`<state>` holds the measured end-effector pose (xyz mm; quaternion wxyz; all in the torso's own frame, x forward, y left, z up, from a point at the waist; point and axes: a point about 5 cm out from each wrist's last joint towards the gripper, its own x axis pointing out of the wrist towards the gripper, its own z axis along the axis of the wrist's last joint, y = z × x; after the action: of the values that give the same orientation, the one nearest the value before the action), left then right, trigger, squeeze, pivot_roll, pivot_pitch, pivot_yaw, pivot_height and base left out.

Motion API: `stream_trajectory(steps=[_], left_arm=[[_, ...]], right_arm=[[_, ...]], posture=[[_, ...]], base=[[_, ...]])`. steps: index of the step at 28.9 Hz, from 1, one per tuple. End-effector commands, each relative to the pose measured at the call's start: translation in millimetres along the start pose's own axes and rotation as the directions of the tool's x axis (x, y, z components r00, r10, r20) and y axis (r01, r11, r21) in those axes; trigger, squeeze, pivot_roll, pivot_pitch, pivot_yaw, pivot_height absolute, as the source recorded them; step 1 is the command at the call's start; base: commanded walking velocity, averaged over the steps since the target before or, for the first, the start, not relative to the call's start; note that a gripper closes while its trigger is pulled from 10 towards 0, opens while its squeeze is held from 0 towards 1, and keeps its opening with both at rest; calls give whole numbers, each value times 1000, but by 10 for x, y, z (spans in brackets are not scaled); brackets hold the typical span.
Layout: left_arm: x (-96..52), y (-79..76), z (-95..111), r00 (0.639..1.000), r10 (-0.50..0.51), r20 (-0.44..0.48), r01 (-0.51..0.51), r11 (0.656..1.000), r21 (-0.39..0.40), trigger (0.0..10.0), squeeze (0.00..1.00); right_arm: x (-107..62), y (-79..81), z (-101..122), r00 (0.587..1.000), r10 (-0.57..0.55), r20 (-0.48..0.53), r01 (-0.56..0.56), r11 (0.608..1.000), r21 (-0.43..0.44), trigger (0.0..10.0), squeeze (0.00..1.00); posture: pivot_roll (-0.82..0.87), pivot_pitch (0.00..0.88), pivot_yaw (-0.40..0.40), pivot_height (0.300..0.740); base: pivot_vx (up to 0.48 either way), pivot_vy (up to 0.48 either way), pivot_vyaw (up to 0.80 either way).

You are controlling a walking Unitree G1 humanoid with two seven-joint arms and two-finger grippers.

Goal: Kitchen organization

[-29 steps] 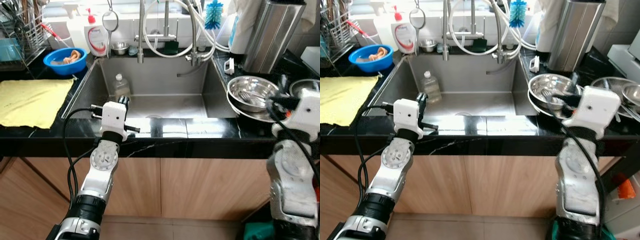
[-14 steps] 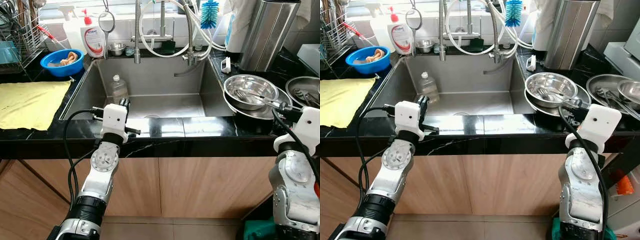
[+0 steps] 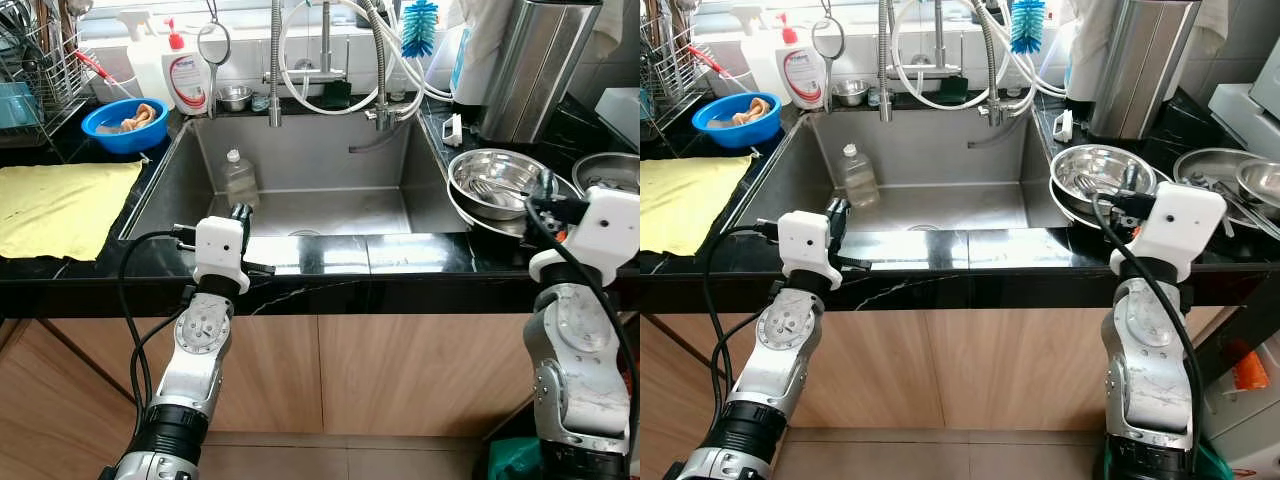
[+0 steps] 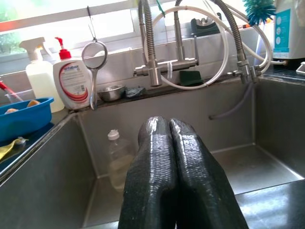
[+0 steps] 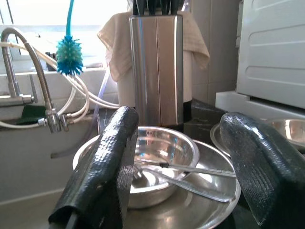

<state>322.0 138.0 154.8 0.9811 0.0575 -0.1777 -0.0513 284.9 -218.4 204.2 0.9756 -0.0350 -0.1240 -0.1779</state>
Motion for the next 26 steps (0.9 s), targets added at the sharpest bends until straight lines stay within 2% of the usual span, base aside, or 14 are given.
stream_trajectory(steps=[1,8,26], left_arm=[[-29,51,2,1000,5,-3,-5,1000,2,10000,0],[-80,52,-10,1000,6,-10,-6,1000,0,10000,0],[-86,84,-8,1000,9,-16,-9,1000,9,10000,0]], right_arm=[[-17,10,10,1000,-1,-4,1,1000,-4,10000,0],[-54,-11,-159,995,-3,-99,1,1000,-25,10000,0],[-4,-19,-108,995,-12,-98,9,1000,-26,10000,0]], posture=[[-273,0,49,731],[-270,0,43,731],[-262,0,29,731]], base=[[0,0,0],[0,0,0],[0,0,0]])
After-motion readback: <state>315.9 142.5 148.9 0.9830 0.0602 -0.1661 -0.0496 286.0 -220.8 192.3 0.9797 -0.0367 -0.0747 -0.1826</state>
